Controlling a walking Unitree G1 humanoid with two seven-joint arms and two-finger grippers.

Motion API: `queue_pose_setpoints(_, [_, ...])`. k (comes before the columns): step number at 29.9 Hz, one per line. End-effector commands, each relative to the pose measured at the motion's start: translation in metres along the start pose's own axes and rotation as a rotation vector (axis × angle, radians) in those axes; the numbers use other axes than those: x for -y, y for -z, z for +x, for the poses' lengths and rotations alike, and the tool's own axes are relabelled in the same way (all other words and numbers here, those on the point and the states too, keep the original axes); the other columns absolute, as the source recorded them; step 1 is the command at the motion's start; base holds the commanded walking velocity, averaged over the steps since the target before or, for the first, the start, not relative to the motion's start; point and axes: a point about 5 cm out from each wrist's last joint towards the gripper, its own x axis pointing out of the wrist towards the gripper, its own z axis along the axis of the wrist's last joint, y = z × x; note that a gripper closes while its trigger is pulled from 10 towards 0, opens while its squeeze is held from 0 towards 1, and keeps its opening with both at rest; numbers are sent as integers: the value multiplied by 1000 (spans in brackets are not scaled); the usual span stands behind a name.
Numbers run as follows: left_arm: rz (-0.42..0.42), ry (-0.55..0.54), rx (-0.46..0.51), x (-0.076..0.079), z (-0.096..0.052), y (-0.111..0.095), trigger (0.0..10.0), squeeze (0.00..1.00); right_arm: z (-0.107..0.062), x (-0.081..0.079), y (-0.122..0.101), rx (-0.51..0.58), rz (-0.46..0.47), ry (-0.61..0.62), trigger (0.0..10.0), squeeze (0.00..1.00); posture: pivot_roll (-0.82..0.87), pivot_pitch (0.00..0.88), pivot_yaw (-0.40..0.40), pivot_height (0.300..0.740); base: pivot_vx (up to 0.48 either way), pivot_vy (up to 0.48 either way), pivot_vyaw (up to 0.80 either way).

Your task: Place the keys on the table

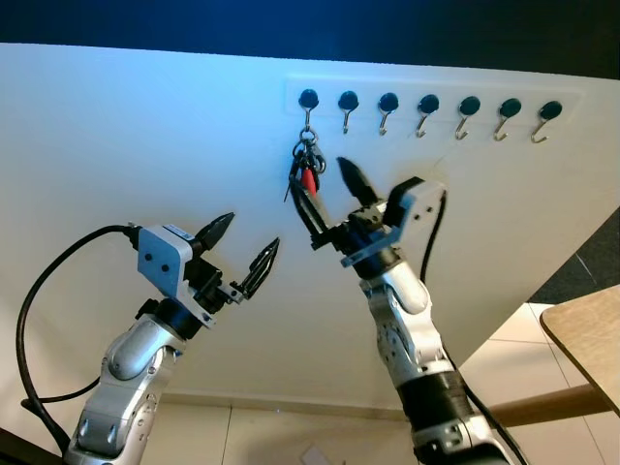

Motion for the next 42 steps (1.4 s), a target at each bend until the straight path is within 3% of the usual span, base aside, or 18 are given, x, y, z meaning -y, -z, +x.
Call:
queue_pose_setpoints(1, [4, 10, -17, -1, -3, -1, 10000, 0, 1, -3, 2, -19, 12, -20, 10000, 0, 66, 108, -63, 740, 0, 0, 0])
queue_pose_setpoints(14, [5, 8, -25, 0, -2, -5, 10000, 0, 9, -8, 2, -14, 60, -55, 10000, 0, 54, 113, -64, 740, 0, 0, 0])
queue_pose_setpoints(26, [16, 7, -23, 0, 2, -7, 10000, 0, 11, -11, -7, 34, 36, -63, 10000, 0, 48, 114, -57, 740, 0, 0, 0])
queue_pose_setpoints(27, [18, 4, -22, -1, 2, -8, 10000, 0, 11, -10, -8, 40, 34, -58, 8275, 0, 49, 115, -55, 740, 0, 0, 0])
queue_pose_setpoints(29, [17, 4, -21, -1, 2, -8, 10000, 0, 11, -10, -8, 44, 31, -56, 8275, 0, 49, 115, -55, 740, 0, 0, 0])
queue_pose_setpoints(30, [17, 5, -21, -1, 2, -8, 10000, 0, 11, -10, -9, 49, 26, -52, 3725, 0, 48, 115, -55, 740, 0, 0, 0])
queue_pose_setpoints(31, [17, 5, -21, -1, 2, -8, 10000, 0, 11, -10, -9, 49, 26, -52, 3725, 0, 48, 115, -55, 740, 0, 0, 0])
queue_pose_setpoints(32, [16, 5, -21, -1, 2, -8, 10000, 0, 11, -9, -10, 55, 22, -47, 157, 0, 47, 115, -54, 740, 0, 0, 0])
queue_pose_setpoints(42, [12, 1, -24, -2, 2, -8, 10000, 0, 12, -7, -16, 80, 16, -36, 0, 0, 49, 113, -52, 740, 0, 0, 0])
